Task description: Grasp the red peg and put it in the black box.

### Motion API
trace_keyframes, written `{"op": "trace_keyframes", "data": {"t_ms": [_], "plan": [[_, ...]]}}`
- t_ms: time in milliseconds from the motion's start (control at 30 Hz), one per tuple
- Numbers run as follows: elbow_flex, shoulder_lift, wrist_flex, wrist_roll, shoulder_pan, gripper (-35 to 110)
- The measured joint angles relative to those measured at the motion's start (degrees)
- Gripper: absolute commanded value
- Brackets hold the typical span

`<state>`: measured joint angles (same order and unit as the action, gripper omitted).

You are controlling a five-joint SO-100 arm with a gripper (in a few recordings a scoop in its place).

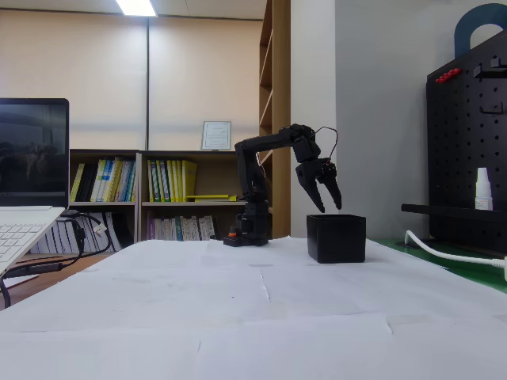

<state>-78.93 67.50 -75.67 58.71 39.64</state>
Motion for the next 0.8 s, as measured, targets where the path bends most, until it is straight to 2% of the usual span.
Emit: {"op": "trace_keyframes", "data": {"t_ms": [100,167,233,500,633,800], "plan": [[0.0,0.0,0.1,0.0,-0.5,25],[0.0,0.0,0.1,0.0,-0.4,9],[-0.4,0.0,-0.1,-0.9,-0.4,0],[-1.8,-1.7,-1.1,0.4,-4.7,0],[1.1,-10.4,0.6,4.3,-10.5,0],[13.0,-26.9,3.8,11.7,-20.5,0]]}}
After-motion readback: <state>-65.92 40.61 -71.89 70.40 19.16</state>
